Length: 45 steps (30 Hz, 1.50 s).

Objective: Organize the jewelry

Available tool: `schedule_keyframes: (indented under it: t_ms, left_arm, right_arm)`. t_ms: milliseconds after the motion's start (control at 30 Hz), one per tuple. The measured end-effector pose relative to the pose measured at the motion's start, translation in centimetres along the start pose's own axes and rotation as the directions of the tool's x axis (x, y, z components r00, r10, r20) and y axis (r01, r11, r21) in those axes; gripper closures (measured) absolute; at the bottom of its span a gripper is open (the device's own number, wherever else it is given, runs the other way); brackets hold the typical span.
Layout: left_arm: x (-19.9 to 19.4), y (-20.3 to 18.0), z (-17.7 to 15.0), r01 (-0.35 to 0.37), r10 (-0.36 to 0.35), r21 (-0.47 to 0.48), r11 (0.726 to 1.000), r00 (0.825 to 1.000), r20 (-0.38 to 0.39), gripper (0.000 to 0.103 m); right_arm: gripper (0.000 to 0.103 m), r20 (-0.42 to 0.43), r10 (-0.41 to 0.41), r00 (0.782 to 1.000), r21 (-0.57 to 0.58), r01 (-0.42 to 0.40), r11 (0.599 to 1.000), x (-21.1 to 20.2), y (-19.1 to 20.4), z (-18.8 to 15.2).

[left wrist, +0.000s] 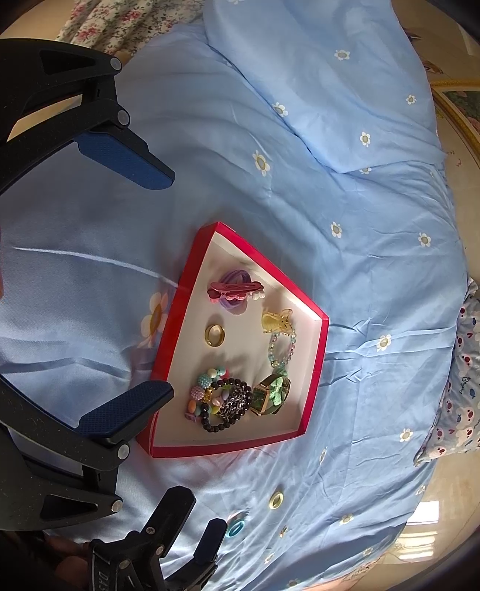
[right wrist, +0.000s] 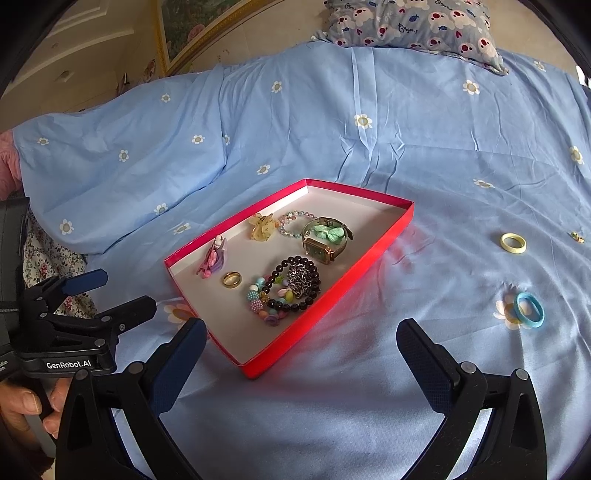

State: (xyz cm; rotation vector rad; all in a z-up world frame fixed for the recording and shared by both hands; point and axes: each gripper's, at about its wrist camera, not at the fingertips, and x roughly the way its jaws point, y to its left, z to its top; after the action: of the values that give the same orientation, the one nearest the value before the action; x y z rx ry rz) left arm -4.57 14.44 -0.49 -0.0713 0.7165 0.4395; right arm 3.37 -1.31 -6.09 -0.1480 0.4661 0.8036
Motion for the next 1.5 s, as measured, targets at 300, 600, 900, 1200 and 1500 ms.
schedule_keyframes:
  t_ms: [300, 600, 900, 1200, 1500]
  left_arm:
    - [-0.02, -0.02, -0.06, 0.002, -0.002, 0.004, 1.000, 1.000, 0.001, 0.000]
    - [-0.02, -0.04, -0.11, 0.001, -0.001, 0.005, 1.000, 1.000, -0.001, 0.000]
    - [-0.03, 0.03, -0.14, 0.001, -0.001, 0.000, 1.000, 1.000, 0.006, 0.000]
    - [-0.02, -0.13, -0.11, 0.001, -0.001, 0.007, 1.000, 1.000, 0.006, 0.000]
    - [0.09, -0.11, -0.01, 0.004, -0.004, 0.006, 1.000, 1.000, 0.002, 0.000]
  right_arm:
    - [0.000, 0.004, 0.000, 1.000, -0.003, 0.000, 1.000, -0.29, 0.30, 0.21]
    - [0.000, 0.004, 0.000, 1.000, -0.003, 0.000, 1.000, -0.33, 0.37, 0.20]
    - [0.000, 0.009, 0.004, 1.000, -0.006, -0.004, 1.000, -0.70, 0.81, 0.50]
    - [0.000, 0.004, 0.008, 1.000, -0.008, -0.008, 1.000, -0.60, 0.86, 0.43]
    - [0.000, 0.002, 0.009, 1.000, -0.002, -0.009, 1.000, -0.58, 0.78, 0.46]
